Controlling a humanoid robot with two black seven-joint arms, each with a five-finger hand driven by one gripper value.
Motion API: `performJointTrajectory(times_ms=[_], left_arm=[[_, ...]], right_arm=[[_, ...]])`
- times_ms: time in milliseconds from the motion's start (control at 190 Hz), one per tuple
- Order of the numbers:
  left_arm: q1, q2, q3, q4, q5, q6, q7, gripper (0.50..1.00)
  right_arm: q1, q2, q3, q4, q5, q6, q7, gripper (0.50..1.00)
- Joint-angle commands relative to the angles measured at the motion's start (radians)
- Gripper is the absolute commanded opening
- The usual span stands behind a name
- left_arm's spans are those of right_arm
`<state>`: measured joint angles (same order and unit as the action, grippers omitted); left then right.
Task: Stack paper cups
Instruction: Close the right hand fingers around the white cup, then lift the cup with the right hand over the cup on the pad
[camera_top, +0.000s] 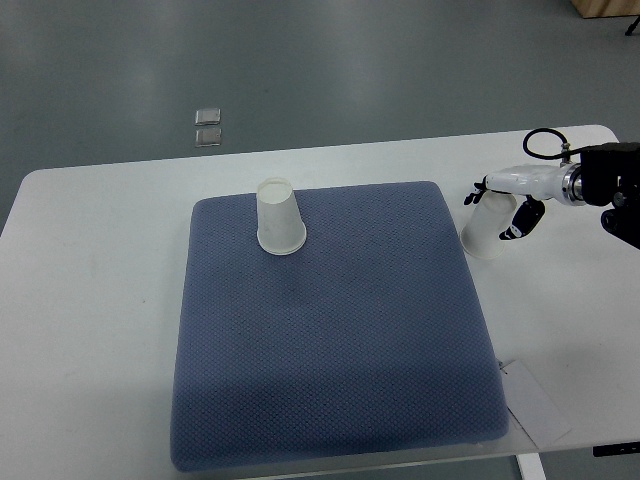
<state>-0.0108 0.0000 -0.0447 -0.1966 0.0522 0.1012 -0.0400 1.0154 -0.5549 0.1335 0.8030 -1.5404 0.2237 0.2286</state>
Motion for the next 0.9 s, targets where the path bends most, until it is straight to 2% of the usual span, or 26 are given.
performJointTrajectory(times_ms=[0,420,672,793,893], left_arm=[[0.000,0.000,0.000,0.000,0.000,0.000,0.000,1.000],[0.000,0.000,0.000,-0.001,0.000,0.000,0.000,1.000],[0.000,0.000,0.000,-0.001,0.000,0.000,0.000,1.000],[0.000,0.000,-0.001,0.000,0.000,0.000,0.000,1.000],[0.000,0.000,0.000,0.000,0.000,0.000,0.000,1.000]], right_arm=[[0.000,0.013,0.000,-0.025,-0.009,-0.009,0.002,0.799],[-0.001,0.021,-0.003,-0.041,-0.020,-0.015,0.000,0.789],[-0.003,0.021,-0.003,-0.048,-0.038,-0.015,0.000,0.715],[0.000,0.020,-0.002,-0.050,-0.038,-0.017,0.000,0.617],[0.009,0.010,0.003,-0.048,-0.037,-0.017,0.003,0.594]])
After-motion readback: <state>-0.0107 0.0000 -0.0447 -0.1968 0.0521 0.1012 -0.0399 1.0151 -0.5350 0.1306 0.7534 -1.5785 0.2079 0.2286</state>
